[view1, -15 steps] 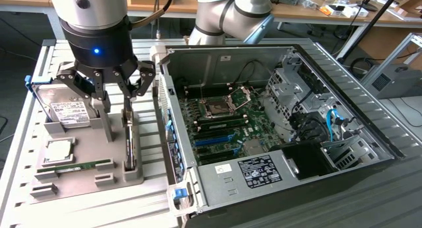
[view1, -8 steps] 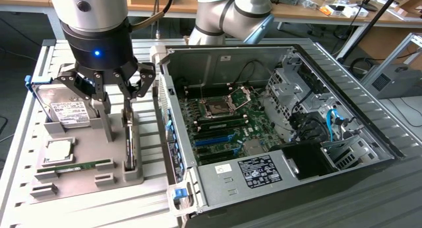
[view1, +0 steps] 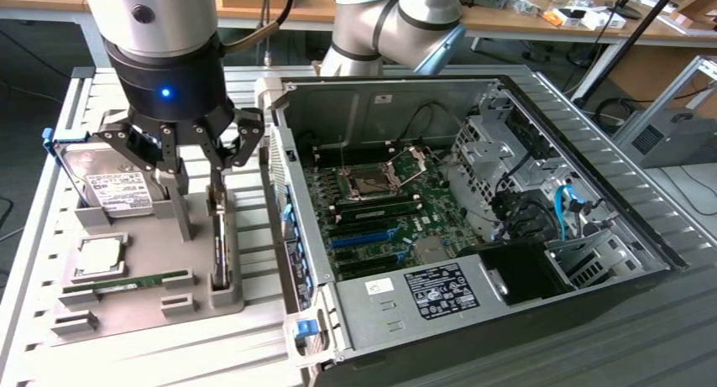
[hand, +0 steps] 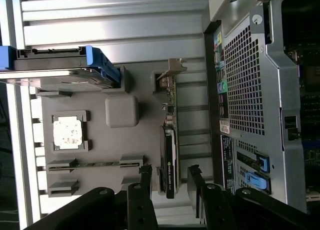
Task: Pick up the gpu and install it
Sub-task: 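Pick up the gpu and move the gpu toward the slot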
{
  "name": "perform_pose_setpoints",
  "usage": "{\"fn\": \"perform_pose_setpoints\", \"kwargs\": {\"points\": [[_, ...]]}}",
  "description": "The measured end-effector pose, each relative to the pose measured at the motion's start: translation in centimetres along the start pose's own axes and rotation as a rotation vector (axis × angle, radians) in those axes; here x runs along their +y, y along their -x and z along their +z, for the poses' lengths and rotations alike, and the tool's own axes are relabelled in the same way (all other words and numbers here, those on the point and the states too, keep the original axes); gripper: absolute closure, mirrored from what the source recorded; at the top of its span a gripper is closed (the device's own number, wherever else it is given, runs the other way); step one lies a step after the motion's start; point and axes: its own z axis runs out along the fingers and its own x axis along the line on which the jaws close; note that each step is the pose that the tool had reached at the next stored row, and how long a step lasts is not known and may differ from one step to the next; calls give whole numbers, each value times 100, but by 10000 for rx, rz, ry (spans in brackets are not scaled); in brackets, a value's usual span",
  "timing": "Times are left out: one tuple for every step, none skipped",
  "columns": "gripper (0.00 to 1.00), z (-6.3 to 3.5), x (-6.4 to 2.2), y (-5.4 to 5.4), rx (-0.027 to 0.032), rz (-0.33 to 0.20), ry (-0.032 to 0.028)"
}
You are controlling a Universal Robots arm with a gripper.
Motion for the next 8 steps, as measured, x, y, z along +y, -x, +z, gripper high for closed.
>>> {"fn": "perform_pose_setpoints", "kwargs": {"points": [[58,2,0,0,1,0,0],[58,5,0,0,0,0,0],[58,8,0,0,0,0,0],[58,11,-1,0,0,0,0],[58,15,-1,0,0,0,0],[58,19,-1,0,0,0,0],[58,24,-1,-1,0,0,0],[58,28,-1,-1,0,0,0]]}}
